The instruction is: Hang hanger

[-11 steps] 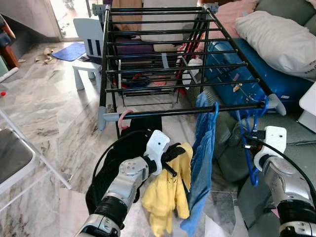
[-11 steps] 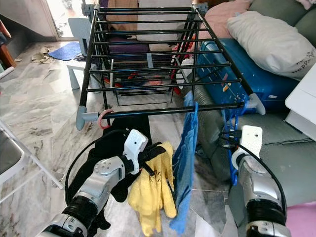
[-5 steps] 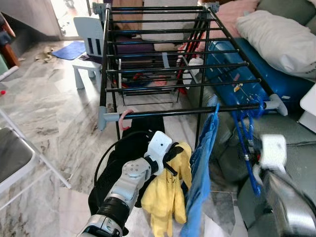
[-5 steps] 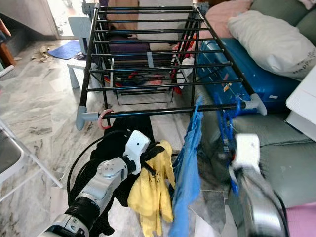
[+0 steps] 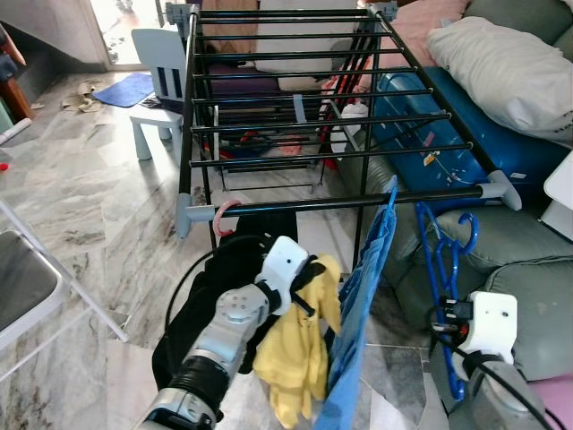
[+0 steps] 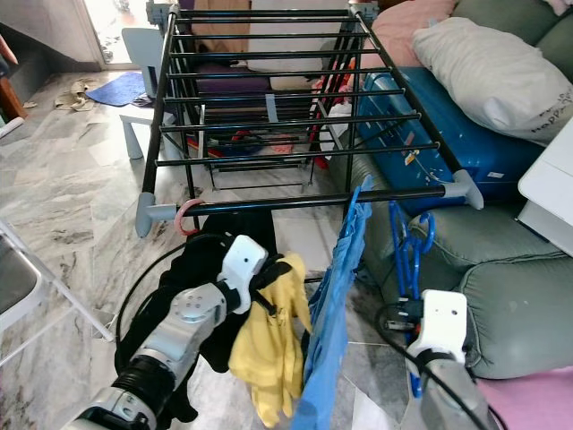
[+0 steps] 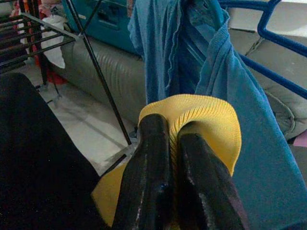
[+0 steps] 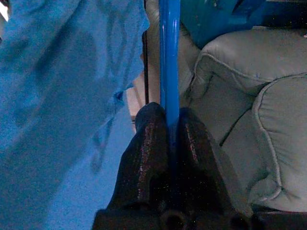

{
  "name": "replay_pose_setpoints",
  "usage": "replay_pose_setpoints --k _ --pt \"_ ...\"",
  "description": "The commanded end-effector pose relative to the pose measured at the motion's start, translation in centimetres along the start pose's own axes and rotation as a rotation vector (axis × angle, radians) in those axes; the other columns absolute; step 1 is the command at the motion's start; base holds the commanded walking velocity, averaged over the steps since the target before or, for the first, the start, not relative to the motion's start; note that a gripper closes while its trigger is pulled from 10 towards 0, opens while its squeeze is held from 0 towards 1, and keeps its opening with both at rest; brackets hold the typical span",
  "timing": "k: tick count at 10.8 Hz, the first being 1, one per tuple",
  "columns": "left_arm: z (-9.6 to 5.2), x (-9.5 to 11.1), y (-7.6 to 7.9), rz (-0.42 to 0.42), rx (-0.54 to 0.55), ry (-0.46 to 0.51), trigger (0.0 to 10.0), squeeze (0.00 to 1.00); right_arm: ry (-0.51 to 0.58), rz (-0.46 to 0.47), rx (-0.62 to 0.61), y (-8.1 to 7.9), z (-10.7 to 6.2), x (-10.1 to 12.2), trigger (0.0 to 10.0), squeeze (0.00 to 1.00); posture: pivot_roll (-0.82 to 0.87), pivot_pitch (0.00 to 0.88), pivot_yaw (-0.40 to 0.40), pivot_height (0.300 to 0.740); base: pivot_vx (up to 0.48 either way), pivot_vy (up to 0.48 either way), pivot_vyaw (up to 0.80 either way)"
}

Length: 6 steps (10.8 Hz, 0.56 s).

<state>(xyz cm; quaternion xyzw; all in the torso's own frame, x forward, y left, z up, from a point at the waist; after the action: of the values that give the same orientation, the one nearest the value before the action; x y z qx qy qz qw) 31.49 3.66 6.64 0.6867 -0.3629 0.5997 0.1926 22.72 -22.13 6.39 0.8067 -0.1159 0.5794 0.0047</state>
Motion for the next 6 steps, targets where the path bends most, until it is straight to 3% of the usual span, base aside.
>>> replay_pose_setpoints --k 1,3,6 --pt "0.2 1.2 0.0 0.045 -0.002 0.045 10.0 0.00 0.012 -0.004 0.005 -0.6 0.0 0.4 10.0 0.00 -0.01 0.000 -0.046 0.740 -0.240 0.000 0.00" --pt "0.1 0.9 -0.1 0.044 0.009 0.034 10.0 0.00 0.000 0.000 0.033 -1.9 0.2 0.2 10.0 0.00 0.00 0.000 -0.051 0.740 -0.261 0.000 0.00" --pt "0.0 0.7 -0.2 0.044 0.012 0.028 10.0 0.00 -0.006 -0.003 0.032 -1.8 0.3 0.2 10.0 0.00 0.00 0.000 -0.054 0.740 -0.304 0.000 0.00"
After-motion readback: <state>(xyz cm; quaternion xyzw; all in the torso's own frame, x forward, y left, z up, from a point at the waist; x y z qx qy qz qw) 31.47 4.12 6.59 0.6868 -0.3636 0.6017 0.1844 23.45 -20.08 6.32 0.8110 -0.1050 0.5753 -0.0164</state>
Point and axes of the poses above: a point about 5 cm out from each wrist's last joint towards the gripper, its own z axis pointing out of the wrist towards the gripper, its own x axis along the axis of the wrist's last joint, y = z × x, the point moved 1 cm from there along z, pointing out of the wrist towards the gripper, and after that the axes turned 9 degrees about z, right-handed, at the moved point
